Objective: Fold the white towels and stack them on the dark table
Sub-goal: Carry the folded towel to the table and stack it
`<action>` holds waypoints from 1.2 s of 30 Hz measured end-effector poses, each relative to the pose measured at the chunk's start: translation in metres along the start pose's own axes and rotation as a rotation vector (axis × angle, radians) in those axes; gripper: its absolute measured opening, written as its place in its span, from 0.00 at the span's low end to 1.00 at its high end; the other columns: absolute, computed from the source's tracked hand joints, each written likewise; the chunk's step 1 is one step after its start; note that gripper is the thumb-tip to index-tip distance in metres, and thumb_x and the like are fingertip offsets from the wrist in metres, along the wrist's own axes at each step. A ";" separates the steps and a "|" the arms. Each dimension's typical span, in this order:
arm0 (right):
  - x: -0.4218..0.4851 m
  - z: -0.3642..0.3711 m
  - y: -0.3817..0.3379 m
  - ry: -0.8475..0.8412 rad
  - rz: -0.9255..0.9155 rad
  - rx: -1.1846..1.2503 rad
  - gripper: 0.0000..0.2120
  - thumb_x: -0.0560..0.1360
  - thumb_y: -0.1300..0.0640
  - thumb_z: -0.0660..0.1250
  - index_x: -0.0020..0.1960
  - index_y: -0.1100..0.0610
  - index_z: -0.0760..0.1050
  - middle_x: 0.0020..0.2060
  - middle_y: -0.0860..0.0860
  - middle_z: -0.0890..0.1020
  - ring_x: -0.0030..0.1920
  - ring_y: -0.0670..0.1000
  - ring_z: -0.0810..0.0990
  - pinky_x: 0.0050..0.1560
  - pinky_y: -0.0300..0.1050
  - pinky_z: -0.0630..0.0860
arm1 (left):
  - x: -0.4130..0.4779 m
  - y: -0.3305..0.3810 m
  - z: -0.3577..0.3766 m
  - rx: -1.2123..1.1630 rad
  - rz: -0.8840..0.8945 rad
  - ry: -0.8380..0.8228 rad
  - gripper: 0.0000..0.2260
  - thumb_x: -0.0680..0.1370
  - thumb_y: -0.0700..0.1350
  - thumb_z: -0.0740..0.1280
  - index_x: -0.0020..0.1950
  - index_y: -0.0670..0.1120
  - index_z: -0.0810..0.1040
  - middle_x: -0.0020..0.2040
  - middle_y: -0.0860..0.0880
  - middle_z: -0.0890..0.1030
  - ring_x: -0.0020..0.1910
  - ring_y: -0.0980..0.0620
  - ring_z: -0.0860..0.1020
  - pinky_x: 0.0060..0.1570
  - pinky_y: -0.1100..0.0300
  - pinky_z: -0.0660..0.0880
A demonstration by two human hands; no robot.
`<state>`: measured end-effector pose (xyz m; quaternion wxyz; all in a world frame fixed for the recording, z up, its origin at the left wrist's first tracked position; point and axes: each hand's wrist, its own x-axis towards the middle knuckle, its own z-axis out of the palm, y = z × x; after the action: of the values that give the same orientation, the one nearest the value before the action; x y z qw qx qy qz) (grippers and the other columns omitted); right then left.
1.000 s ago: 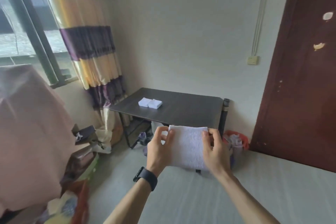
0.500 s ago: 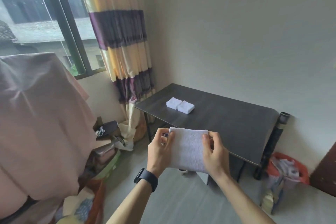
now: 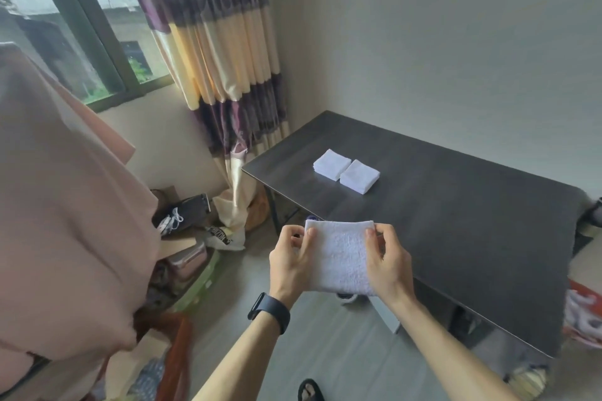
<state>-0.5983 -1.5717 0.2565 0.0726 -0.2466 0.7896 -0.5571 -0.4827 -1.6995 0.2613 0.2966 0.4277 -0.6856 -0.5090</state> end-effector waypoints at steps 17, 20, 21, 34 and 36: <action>0.238 0.158 0.068 -0.007 0.316 -0.080 0.08 0.82 0.47 0.58 0.48 0.47 0.72 0.34 0.47 0.78 0.36 0.48 0.75 0.38 0.41 0.71 | 0.302 -0.049 0.074 0.127 -0.164 -0.268 0.11 0.80 0.58 0.63 0.49 0.50 0.74 0.41 0.53 0.79 0.41 0.53 0.76 0.44 0.56 0.75; 0.284 0.174 0.083 -0.007 0.339 -0.077 0.09 0.82 0.46 0.57 0.46 0.47 0.71 0.33 0.48 0.77 0.33 0.47 0.73 0.35 0.36 0.70 | 0.352 -0.050 0.095 0.160 -0.172 -0.337 0.16 0.74 0.62 0.64 0.51 0.51 0.73 0.45 0.53 0.80 0.43 0.51 0.78 0.44 0.54 0.78; 0.300 0.178 0.088 -0.011 0.349 -0.085 0.09 0.82 0.46 0.57 0.46 0.47 0.71 0.33 0.48 0.77 0.34 0.47 0.73 0.36 0.36 0.70 | 0.368 -0.051 0.102 0.178 -0.180 -0.352 0.17 0.72 0.62 0.63 0.52 0.52 0.73 0.46 0.53 0.80 0.45 0.51 0.78 0.46 0.53 0.78; 0.463 0.248 0.142 -0.011 0.546 -0.277 0.09 0.84 0.46 0.52 0.54 0.48 0.68 0.38 0.40 0.75 0.38 0.41 0.74 0.37 0.47 0.69 | 0.560 -0.072 0.196 0.283 -0.269 -0.463 0.05 0.82 0.51 0.63 0.55 0.51 0.75 0.51 0.53 0.79 0.47 0.54 0.77 0.35 0.70 0.72; 0.485 0.262 0.157 0.034 0.596 -0.316 0.11 0.84 0.46 0.51 0.54 0.50 0.68 0.38 0.42 0.76 0.37 0.42 0.75 0.34 0.47 0.68 | 0.589 -0.078 0.212 0.293 -0.260 -0.517 0.05 0.82 0.51 0.63 0.54 0.52 0.75 0.50 0.54 0.78 0.44 0.57 0.77 0.31 0.74 0.70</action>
<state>-0.9655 -1.9805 0.0938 0.1800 -0.0040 0.9047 -0.3861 -0.9091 -2.1373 0.1053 -0.0196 0.4066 -0.7439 -0.5301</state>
